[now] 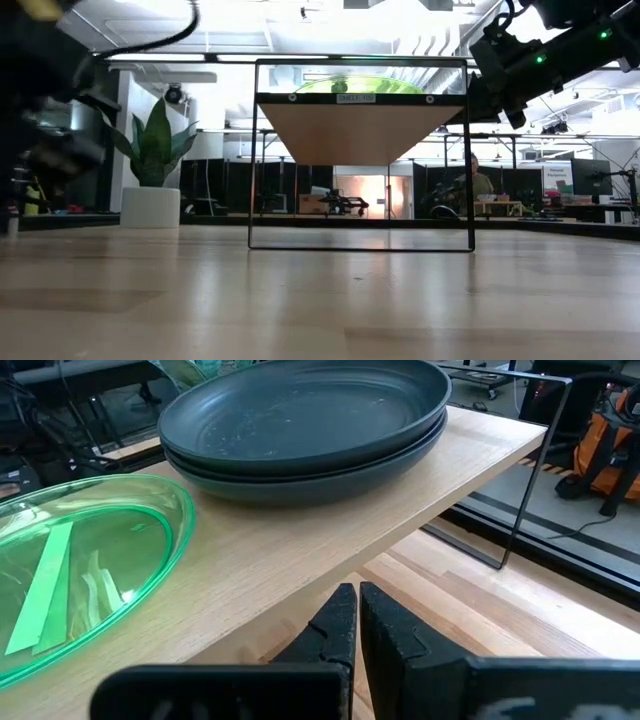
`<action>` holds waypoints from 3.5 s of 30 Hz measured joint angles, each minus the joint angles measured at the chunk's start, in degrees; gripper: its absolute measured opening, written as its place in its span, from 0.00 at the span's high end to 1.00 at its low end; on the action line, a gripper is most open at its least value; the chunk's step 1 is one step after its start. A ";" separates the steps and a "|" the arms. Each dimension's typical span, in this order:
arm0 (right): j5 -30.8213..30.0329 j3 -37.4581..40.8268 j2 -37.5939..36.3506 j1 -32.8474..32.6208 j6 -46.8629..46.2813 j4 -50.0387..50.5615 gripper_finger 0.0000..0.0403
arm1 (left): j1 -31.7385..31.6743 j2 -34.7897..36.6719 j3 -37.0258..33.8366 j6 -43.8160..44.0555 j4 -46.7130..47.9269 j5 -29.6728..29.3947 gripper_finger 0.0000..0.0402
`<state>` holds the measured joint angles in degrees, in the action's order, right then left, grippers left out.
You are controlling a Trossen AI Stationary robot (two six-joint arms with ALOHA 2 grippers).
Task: Place and stack plates onto a shelf
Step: Stack the green plate on top of the green plate on the shelf
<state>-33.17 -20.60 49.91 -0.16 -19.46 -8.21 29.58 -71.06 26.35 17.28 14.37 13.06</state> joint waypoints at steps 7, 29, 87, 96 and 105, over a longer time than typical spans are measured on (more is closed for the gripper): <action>0.73 0.00 0.00 0.00 -0.01 0.26 1.00 | -7.34 3.80 12.18 7.79 11.44 9.04 1.00; 1.75 0.00 0.02 0.00 -0.03 0.24 1.00 | -39.10 -4.87 44.50 -2.37 11.95 -15.71 1.00; 1.68 0.00 0.02 0.01 0.24 0.68 1.00 | -37.38 -16.18 44.48 -2.34 5.67 -15.00 1.00; 1.68 0.00 0.02 0.00 0.24 0.66 1.00 | -36.59 -16.18 44.48 -4.46 5.74 -14.93 0.97; 1.68 0.00 0.02 0.00 0.24 0.66 1.00 | -36.78 -16.18 44.48 -5.53 4.80 -14.95 0.82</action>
<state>-31.48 -20.60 49.93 -0.16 -19.22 -7.55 -7.20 -87.24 70.83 11.74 19.17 -1.89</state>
